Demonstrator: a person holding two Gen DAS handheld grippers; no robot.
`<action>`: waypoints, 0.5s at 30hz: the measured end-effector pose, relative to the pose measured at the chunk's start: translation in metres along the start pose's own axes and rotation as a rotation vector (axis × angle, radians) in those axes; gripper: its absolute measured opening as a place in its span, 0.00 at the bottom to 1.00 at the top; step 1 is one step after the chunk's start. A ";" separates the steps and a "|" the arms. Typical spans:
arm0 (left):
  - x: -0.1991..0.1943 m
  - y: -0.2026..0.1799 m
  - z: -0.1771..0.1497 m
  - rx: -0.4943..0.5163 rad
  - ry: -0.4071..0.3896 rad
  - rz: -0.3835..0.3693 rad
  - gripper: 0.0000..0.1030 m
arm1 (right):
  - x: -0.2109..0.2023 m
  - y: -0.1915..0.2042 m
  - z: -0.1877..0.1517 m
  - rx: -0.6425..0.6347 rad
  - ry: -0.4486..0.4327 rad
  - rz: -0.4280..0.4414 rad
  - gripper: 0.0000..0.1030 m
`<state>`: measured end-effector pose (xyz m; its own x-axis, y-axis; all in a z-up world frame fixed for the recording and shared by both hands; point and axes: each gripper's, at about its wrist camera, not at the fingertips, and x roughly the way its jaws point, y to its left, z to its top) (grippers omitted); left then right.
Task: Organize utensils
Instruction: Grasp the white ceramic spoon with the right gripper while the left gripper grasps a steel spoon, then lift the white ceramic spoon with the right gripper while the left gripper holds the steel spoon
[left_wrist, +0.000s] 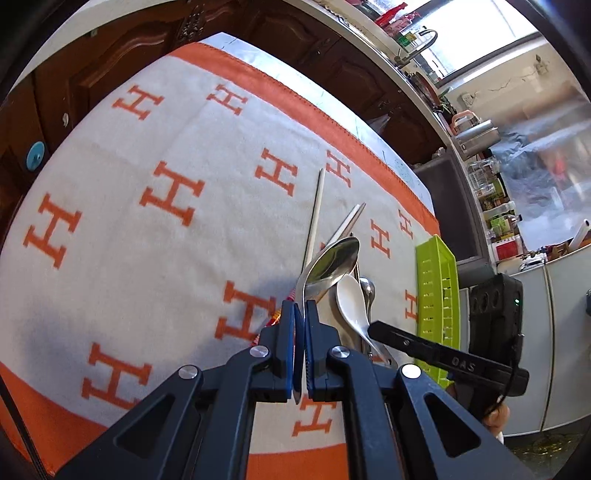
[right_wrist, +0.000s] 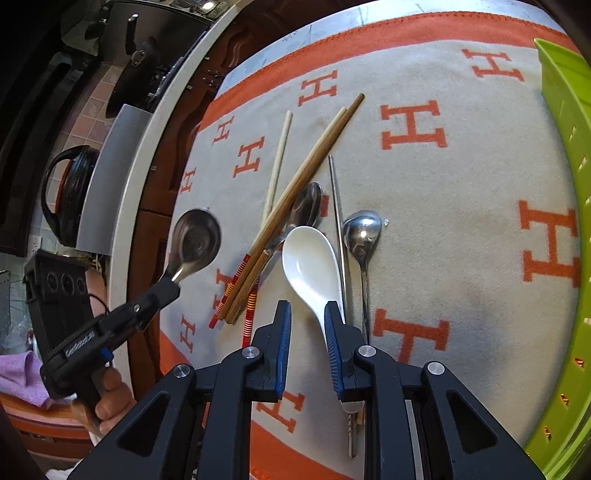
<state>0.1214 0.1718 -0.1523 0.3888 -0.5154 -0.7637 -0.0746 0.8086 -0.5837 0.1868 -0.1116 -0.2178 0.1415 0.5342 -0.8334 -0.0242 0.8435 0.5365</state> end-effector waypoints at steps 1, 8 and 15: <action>-0.003 0.003 -0.002 -0.007 -0.007 -0.003 0.02 | 0.002 0.001 0.001 0.007 -0.009 -0.011 0.19; -0.017 0.009 -0.007 -0.011 -0.039 -0.010 0.03 | -0.007 0.002 0.006 0.014 -0.061 -0.080 0.19; -0.020 0.019 -0.015 -0.028 -0.029 -0.024 0.03 | 0.010 0.002 0.002 0.024 -0.020 -0.069 0.19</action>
<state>0.0981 0.1933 -0.1526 0.4176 -0.5253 -0.7414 -0.0909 0.7877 -0.6093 0.1897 -0.1048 -0.2251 0.1623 0.4730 -0.8660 0.0101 0.8768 0.4808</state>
